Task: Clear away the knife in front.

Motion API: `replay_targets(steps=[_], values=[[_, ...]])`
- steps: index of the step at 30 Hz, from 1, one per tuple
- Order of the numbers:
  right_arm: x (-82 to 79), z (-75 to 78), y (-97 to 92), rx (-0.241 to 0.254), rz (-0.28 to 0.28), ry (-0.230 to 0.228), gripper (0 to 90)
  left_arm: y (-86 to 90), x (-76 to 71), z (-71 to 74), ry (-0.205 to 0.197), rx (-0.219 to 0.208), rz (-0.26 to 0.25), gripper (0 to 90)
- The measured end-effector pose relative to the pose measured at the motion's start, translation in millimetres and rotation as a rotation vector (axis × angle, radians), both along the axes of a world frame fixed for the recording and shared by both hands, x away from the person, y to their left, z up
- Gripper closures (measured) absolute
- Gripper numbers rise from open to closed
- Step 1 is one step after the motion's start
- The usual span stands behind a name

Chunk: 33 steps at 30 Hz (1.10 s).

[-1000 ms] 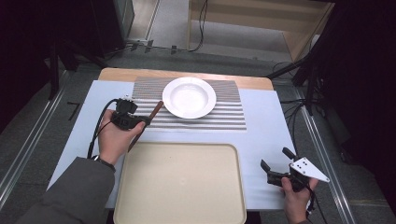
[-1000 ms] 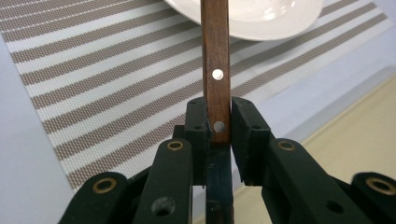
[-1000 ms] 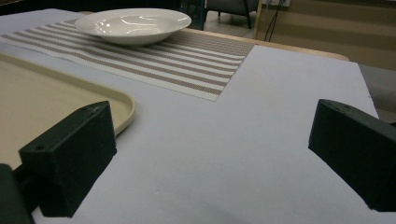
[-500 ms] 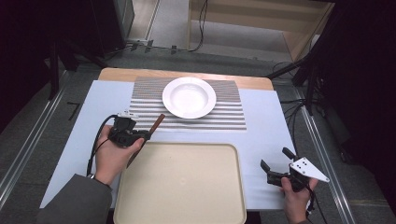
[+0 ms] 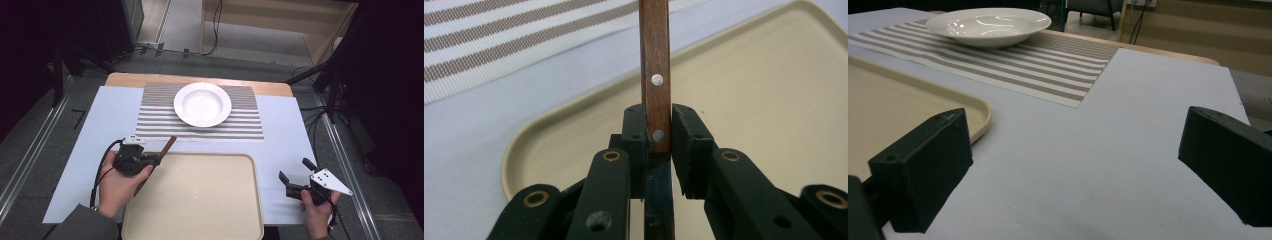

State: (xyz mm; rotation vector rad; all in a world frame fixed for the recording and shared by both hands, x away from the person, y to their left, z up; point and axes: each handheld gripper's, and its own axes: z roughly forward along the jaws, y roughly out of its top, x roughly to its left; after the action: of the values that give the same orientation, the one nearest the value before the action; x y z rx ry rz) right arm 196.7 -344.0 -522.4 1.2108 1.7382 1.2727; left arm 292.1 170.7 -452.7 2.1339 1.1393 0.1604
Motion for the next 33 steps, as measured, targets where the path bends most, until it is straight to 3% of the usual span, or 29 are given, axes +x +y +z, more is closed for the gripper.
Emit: replay_targets(steps=[8, 15, 33], values=[[0.1, -0.1, 0.4, -0.002, 0.000, 0.002, 0.0, 2.4, -20.2, -4.4, 0.008, -0.016, -0.002, 76.2], [0.1, -0.1, 0.5, -0.003, -0.001, 0.002, 0.0, 1.8, -35.5, -10.4, 0.002, 0.008, 0.004, 76.2], [0.3, -0.1, 0.8, -0.009, -0.003, 0.003, 0.0, 7.9, -57.2, -32.6, 0.031, 0.015, 0.035, 76.1]])
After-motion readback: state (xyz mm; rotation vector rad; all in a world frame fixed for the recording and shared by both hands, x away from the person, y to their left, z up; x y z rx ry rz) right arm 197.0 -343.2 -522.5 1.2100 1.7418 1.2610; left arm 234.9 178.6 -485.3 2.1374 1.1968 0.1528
